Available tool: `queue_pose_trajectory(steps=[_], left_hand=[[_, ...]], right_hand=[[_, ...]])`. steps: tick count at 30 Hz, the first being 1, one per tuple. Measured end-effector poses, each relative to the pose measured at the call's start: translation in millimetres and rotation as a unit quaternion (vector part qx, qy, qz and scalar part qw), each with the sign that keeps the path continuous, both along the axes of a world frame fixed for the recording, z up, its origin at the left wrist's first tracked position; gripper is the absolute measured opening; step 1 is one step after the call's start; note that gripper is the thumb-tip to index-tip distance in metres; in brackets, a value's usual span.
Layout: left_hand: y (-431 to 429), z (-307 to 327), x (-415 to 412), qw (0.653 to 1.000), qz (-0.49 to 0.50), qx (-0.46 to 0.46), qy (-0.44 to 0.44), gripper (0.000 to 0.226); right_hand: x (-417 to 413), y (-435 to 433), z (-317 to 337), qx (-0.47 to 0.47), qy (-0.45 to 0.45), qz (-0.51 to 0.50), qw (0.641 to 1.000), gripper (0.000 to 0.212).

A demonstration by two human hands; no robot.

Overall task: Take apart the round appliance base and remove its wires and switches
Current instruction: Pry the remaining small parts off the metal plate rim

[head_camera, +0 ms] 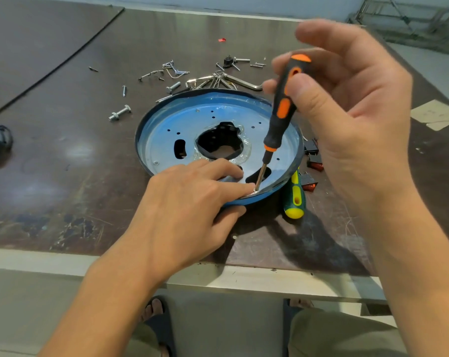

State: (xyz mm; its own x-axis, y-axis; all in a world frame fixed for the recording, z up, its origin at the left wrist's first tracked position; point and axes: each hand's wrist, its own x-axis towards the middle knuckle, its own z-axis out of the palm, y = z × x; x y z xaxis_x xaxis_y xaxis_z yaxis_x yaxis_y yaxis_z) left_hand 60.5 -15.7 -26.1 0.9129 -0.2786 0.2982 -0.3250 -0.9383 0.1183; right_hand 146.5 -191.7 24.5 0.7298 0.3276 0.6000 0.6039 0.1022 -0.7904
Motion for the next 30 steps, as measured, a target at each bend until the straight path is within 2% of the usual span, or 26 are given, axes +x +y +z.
queue_pose_trajectory(steps=[3,5,8,14,19,26,30], left_hand=[[0.0,0.9,-0.2,1.000,0.000,-0.003,0.002,0.036],[0.1,0.5,0.5,1.000,-0.001,-0.001,0.002,0.036],[0.1,-0.3,1.1,1.000,0.002,0.003,0.003,0.036],[0.1,0.4,0.4,1.000,0.001,0.000,-0.003,0.035],[0.2,-0.1,0.5,1.000,0.003,0.003,-0.005,0.035],[1.7,0.2,1.2,1.000,0.001,0.005,0.000,0.038],[1.9,0.7,1.0,1.000,0.001,0.004,-0.001,0.036]], right_hand=[[-0.7,-0.5,-0.3,0.017,0.032,0.023,0.999,0.030],[-1.9,1.6,1.8,-0.002,0.006,0.001,1.000,0.024],[0.1,2.2,3.3,-0.027,-0.035,-0.030,0.999,0.030],[-1.5,1.3,0.0,0.000,0.025,0.029,0.999,0.034],[-1.4,3.1,3.8,-0.025,-0.032,-0.017,0.999,0.034],[0.1,-0.4,0.3,-0.003,0.020,0.024,0.999,0.037],[0.8,-1.9,0.9,0.037,0.008,0.034,0.999,0.032]])
